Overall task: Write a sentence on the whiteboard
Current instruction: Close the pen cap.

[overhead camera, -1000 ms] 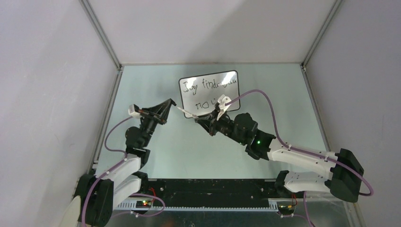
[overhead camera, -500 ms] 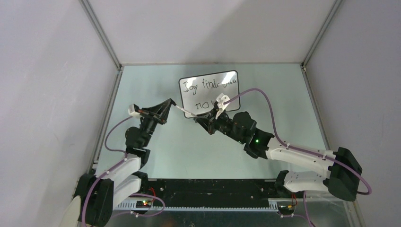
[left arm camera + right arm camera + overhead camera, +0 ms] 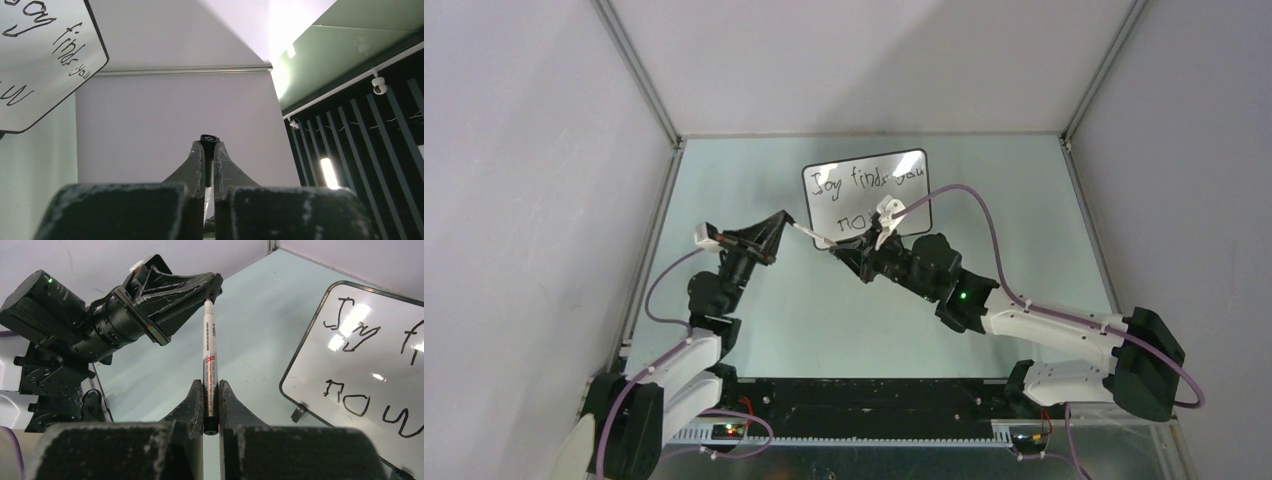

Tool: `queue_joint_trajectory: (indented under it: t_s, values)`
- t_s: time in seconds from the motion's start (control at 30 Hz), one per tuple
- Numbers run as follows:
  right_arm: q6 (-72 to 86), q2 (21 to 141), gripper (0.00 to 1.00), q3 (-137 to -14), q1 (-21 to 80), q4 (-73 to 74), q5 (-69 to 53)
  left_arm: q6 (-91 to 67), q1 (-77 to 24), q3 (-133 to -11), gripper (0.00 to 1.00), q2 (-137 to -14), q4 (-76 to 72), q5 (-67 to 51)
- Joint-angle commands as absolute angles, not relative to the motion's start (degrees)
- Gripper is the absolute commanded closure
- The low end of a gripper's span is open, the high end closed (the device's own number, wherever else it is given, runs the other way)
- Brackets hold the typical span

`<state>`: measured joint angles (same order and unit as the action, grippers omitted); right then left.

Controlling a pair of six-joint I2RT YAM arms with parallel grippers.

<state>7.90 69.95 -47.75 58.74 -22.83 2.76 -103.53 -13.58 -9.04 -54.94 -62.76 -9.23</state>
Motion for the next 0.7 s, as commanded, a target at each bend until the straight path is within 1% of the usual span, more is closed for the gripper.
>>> queue_joint_trajectory:
  t_s: [0.0, 0.17, 0.43, 0.67]
  values:
    - [7.25, 70.9, 1.0, -50.49, 58.6, -26.11, 3.14, -103.26, -13.8, -9.11, 1.0, -53.49, -63.31, -9.96]
    - [5.75, 72.79, 1.0, -52.02, 59.99, -25.54, 6.69, -102.44, -13.91, -9.11, 1.0, -53.03, -62.77, -9.21]
    - [-1.09, 79.38, 1.0, -57.22, 65.42, -24.18, 17.7, -100.11, -14.51, -9.41, 1.0, -53.22, -63.48, -8.44]
    - [-3.65, 83.97, 1.0, -62.79, 66.59, -20.41, 18.82, -97.38, -15.03, -10.92, 1.0, -55.41, -63.89, -11.16]
